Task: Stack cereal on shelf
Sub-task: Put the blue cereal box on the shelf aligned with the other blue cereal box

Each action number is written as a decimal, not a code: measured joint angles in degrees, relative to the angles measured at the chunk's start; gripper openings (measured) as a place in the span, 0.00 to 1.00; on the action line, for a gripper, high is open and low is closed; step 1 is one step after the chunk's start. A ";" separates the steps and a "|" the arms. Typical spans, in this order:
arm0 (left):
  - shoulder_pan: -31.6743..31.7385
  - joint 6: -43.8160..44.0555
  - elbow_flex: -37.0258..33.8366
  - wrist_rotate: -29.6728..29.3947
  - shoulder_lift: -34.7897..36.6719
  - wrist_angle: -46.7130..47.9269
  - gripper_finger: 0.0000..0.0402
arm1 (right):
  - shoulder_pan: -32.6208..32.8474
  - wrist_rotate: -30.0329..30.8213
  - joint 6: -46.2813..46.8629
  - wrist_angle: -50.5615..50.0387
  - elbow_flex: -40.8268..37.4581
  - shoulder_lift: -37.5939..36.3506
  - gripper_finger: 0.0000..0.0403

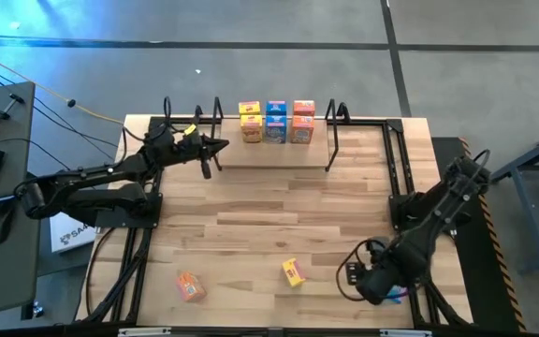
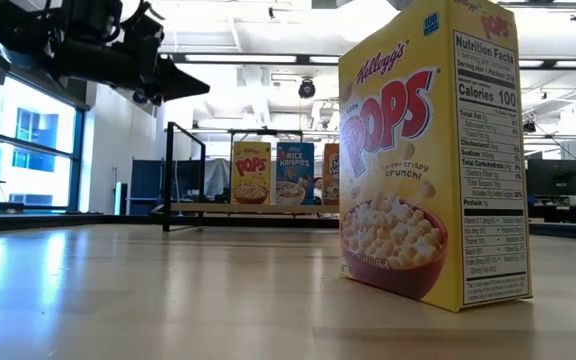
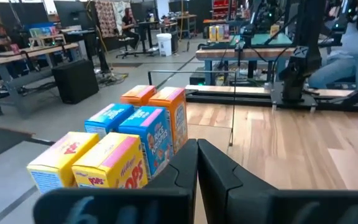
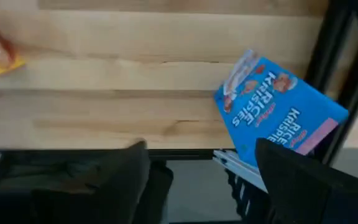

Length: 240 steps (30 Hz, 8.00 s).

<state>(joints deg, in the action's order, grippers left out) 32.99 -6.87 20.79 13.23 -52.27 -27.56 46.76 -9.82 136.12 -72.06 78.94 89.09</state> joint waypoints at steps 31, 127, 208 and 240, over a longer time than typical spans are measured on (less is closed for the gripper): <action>-0.04 3.24 -2.22 1.73 0.00 -4.19 0.01 | 11.52 -21.31 2.37 -1.95 5.82 6.85 0.52; -24.98 -6.32 14.03 8.74 -31.11 0.38 0.00 | -8.52 23.86 -62.76 43.57 -38.39 -7.34 0.00; -36.74 -3.60 11.42 -7.13 -45.69 -10.74 0.00 | -14.72 43.68 -87.07 60.66 -33.20 4.98 0.00; -37.51 -5.83 23.73 -21.00 -64.20 -19.11 0.00 | -20.54 50.26 -89.22 70.03 -33.20 12.23 0.00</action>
<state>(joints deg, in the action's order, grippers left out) -4.52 -12.70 44.51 -7.77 -116.47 -46.67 26.22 40.44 46.90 -2.03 45.74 101.32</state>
